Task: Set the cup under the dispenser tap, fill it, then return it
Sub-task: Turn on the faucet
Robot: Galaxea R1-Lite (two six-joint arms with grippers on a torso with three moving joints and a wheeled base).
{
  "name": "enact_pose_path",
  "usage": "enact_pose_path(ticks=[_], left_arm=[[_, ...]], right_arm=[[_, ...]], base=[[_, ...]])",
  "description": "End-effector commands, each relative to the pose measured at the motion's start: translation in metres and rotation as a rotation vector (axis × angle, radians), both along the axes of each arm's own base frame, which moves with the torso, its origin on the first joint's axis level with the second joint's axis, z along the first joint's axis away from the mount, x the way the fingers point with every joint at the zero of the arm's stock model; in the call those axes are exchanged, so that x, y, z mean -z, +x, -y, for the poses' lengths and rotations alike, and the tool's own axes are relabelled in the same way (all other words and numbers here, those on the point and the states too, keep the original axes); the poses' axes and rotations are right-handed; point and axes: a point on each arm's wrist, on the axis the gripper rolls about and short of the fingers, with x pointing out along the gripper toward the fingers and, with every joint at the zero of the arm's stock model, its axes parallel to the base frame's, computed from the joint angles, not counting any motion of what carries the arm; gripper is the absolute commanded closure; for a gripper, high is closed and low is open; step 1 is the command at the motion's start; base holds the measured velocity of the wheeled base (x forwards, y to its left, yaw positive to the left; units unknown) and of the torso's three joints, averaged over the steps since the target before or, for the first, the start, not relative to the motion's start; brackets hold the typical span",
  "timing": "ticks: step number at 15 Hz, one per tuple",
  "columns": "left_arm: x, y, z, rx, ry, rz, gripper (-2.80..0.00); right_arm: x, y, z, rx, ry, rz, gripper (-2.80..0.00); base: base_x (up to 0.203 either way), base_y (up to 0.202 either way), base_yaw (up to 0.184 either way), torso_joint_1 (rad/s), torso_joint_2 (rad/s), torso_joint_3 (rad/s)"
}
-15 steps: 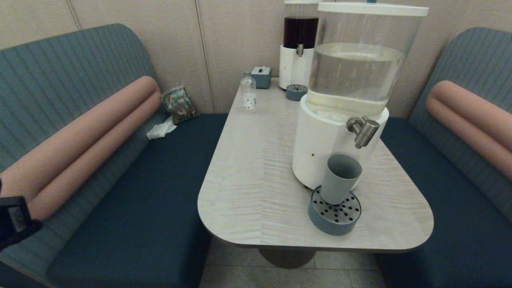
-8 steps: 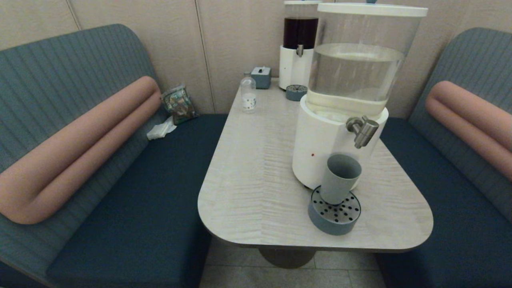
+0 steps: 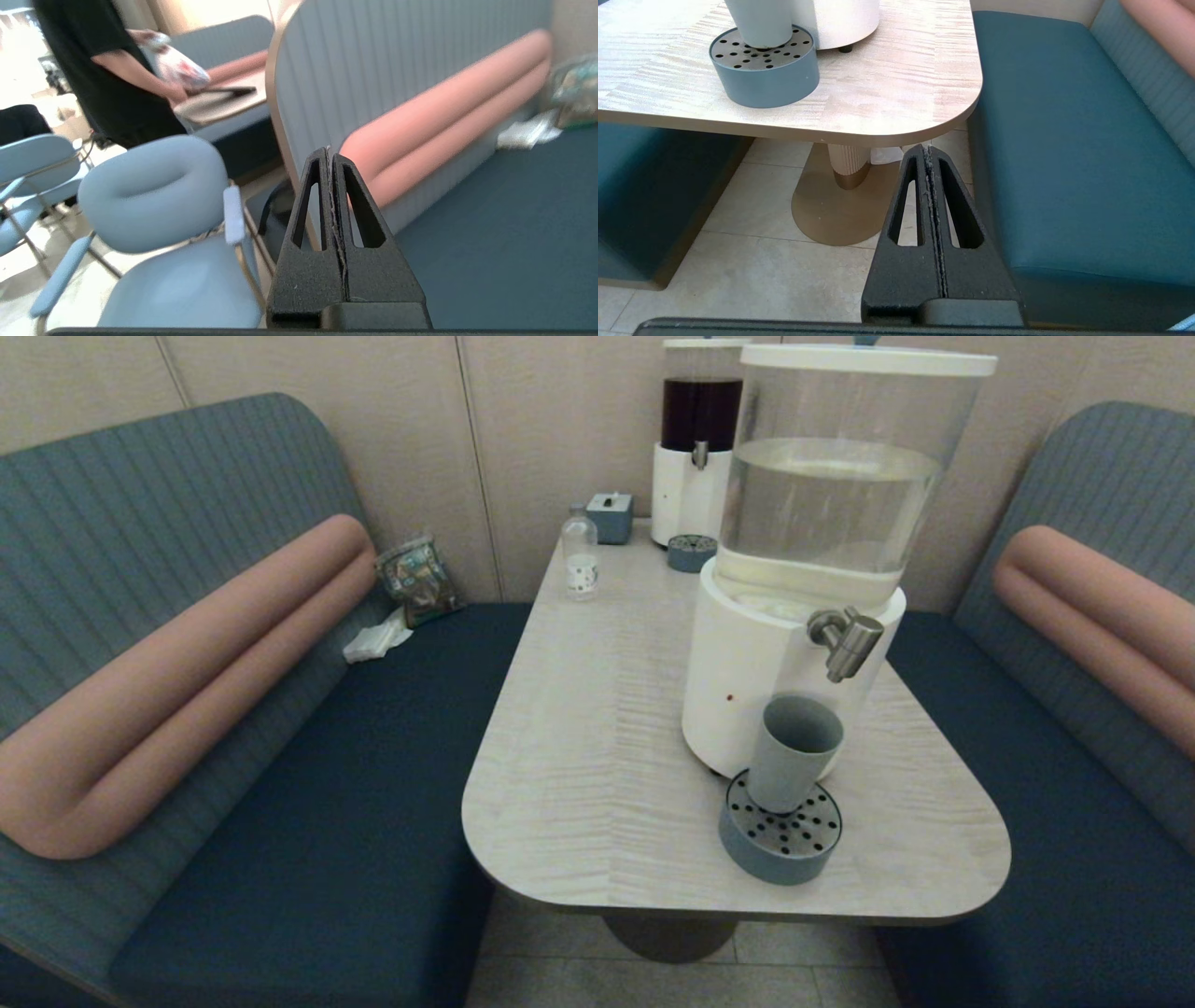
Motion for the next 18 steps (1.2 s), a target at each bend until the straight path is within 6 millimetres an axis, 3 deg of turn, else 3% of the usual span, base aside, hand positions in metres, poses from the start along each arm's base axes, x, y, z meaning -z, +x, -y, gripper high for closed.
enact_pose_path(ticks=[1,5,11,14,16,18], left_arm=[[0.001,-0.005,0.001,0.01,0.012,0.038,0.0],[0.007,-0.001,0.002,0.12,0.028,-0.025,0.0],[0.025,0.007,0.006,0.382,-0.129,-0.024,0.0],[0.038,0.01,0.009,0.569,-0.19,-0.133,0.0],[0.034,0.01,0.01,0.623,-0.188,-0.147,0.0],[0.018,0.007,0.012,0.664,-0.184,-0.157,0.0]], right_arm=[[0.0,0.0,0.0,0.0,-0.001,0.001,0.0],[0.0,0.0,0.0,0.0,-0.001,0.0,0.0],[0.0,0.0,0.0,0.0,-0.001,0.001,0.0],[0.0,0.0,0.0,0.0,-0.001,0.001,0.0],[0.0,0.0,0.0,0.0,-0.001,0.001,0.0],[0.0,0.0,0.0,0.001,-0.001,0.001,0.0]], base=[[0.0,0.0,0.0,0.0,0.0,0.0],[0.0,0.0,0.0,0.0,0.0,0.0],[0.0,0.0,0.0,0.0,0.0,0.0],[0.0,0.0,0.0,0.0,0.0,0.0],[0.0,0.0,0.0,0.0,0.0,0.0],[0.0,0.0,0.0,0.0,0.0,0.0]])
